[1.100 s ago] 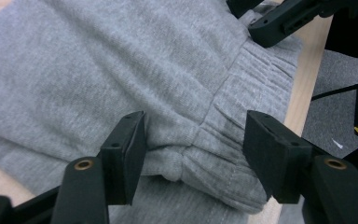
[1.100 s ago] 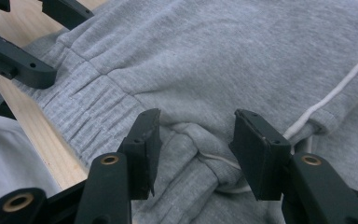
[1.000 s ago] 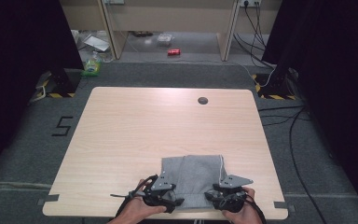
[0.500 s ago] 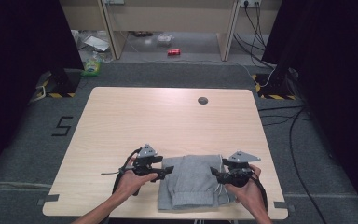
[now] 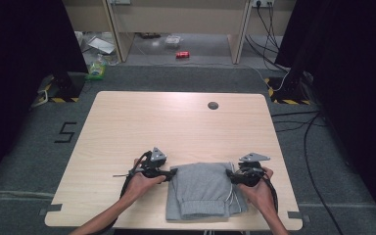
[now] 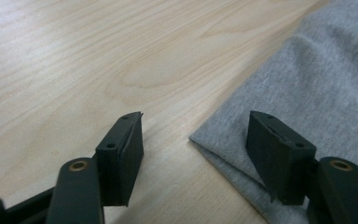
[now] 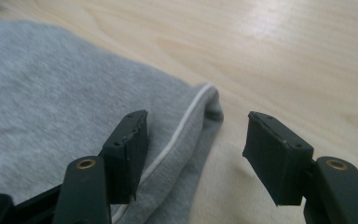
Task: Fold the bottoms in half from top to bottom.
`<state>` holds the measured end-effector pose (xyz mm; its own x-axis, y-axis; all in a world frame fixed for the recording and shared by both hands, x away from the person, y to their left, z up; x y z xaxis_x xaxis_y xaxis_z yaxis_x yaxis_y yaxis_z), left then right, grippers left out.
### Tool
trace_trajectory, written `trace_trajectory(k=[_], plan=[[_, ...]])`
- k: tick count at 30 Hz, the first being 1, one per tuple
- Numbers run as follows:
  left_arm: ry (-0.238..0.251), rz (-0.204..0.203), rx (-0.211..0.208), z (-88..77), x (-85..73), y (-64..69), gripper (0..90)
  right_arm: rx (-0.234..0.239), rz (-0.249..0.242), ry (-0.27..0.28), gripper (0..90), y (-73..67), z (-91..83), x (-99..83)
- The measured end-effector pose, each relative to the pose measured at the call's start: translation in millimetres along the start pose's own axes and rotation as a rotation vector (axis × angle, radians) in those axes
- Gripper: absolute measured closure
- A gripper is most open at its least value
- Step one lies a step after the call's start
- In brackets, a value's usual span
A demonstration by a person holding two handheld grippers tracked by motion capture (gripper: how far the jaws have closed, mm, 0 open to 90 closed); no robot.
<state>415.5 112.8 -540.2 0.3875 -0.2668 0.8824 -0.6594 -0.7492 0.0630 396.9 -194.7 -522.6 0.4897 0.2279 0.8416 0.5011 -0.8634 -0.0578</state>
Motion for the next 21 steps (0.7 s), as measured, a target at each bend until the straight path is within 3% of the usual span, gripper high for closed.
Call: trace_trajectory(k=[3,7,10,13,18,21], plan=[[-0.002,0.018,0.006,-0.1,0.8,0.6,37.2,0.006,0.008,0.002,39.3,1.5,1.1,-1.6],[-0.004,0.007,0.005,-1.3,1.0,-0.2,37.7,0.013,0.013,-0.002,38.8,1.2,1.4,0.3],[0.001,-0.015,-0.022,-2.4,3.0,4.8,36.7,0.035,0.042,0.028,37.6,3.3,-1.0,7.0],[-0.002,-0.022,-0.03,-0.4,3.5,7.4,34.5,0.035,0.035,0.049,37.1,5.1,-1.8,14.2],[-0.01,-0.035,-0.038,3.0,1.3,4.4,30.5,0.083,0.041,0.058,36.0,4.8,9.6,19.8],[-0.016,-0.018,-0.035,3.9,1.4,5.0,29.7,0.101,0.041,0.045,35.9,3.9,16.5,14.4]])
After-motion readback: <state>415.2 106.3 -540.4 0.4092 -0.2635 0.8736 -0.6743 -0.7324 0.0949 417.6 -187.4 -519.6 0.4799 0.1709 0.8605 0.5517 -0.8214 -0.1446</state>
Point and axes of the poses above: each handheld gripper's, and its own axes: z roughly forward along the jaws, x roughly out of its top, y roughly to its right, the point moved 4 cm from there along z, roughly forward along the jaws, and after that the axes turned 14 degrees about y, right-handed, at the moved point
